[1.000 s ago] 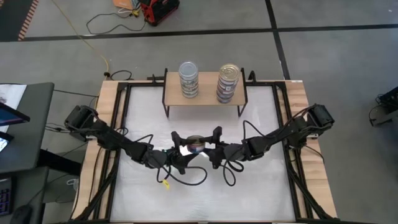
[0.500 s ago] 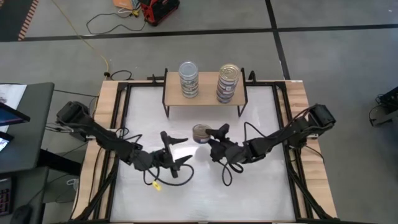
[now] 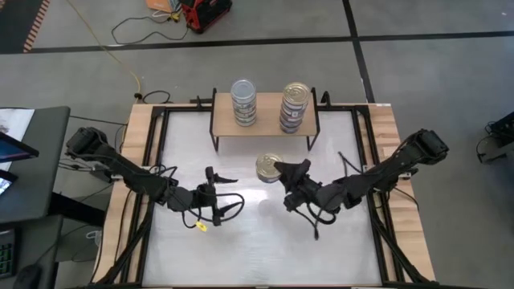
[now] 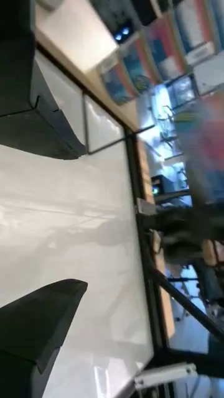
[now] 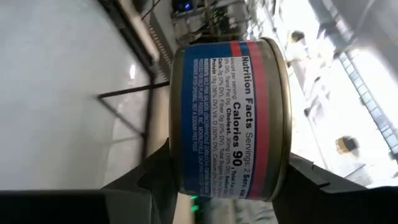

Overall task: Stack canned seafood by type on shelf
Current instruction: Stack the blue pink tuna can on top of the other blue pink cans on the shelf

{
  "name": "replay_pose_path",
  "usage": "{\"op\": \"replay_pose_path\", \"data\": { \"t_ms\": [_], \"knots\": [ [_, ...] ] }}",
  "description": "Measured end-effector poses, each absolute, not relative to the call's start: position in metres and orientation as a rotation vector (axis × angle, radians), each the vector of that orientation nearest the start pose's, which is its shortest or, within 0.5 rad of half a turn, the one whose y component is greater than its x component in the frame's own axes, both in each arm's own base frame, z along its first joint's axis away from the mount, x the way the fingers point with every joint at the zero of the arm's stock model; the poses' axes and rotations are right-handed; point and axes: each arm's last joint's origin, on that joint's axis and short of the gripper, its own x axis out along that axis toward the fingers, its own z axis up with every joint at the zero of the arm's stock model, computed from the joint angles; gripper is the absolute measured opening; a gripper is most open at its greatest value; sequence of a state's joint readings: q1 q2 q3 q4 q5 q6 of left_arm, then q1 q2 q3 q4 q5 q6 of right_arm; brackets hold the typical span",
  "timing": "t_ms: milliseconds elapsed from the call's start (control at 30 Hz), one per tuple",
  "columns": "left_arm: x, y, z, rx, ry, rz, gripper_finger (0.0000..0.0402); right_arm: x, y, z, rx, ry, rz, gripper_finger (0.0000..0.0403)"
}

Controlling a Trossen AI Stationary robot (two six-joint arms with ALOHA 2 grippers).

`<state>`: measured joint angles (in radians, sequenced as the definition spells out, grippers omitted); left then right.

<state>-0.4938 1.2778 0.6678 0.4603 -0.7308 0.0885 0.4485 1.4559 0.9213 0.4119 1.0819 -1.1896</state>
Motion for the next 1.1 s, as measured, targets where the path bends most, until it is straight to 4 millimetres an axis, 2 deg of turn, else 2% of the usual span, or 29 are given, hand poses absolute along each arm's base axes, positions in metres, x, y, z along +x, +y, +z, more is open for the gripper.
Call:
{"op": "replay_pose_path", "data": {
  "t_ms": [133,267,433,533,667,833,967,1100],
  "knots": [
    [0.246,-0.102,0.247,0.161,0.144,0.259,0.0317,0.289,0.104,0.311,-1.337,0.454,-0.542,0.0223],
    [0.249,-0.095,0.248,0.141,0.131,0.271,0.0316,0.284,0.078,0.338,-1.344,0.478,-0.631,0.023],
    [0.255,-0.083,0.249,0.129,0.126,0.24,0.0316,0.268,0.048,0.381,-1.306,0.486,-0.746,0.0227],
    [0.259,-0.072,0.249,0.137,0.128,0.219,0.0316,0.26,0.033,0.397,-1.315,0.516,-0.782,0.0225],
    [0.266,-0.05,0.249,0.113,0.132,0.169,0.0316,0.25,0.015,0.408,-1.352,0.611,-0.79,0.023],
    [0.271,-0.026,0.248,0.043,0.139,0.088,0.0316,0.243,-0.002,0.407,-1.429,0.779,-0.743,0.0229],
    [0.272,-0.021,0.249,0.039,0.139,0.103,0.0316,0.24,-0.012,0.407,-1.434,0.836,-0.742,0.0227],
    [0.274,-0.023,0.258,0.057,0.111,0.112,0.0316,0.24,-0.022,0.401,-1.437,0.897,-0.726,0.0231]
  ]
}}
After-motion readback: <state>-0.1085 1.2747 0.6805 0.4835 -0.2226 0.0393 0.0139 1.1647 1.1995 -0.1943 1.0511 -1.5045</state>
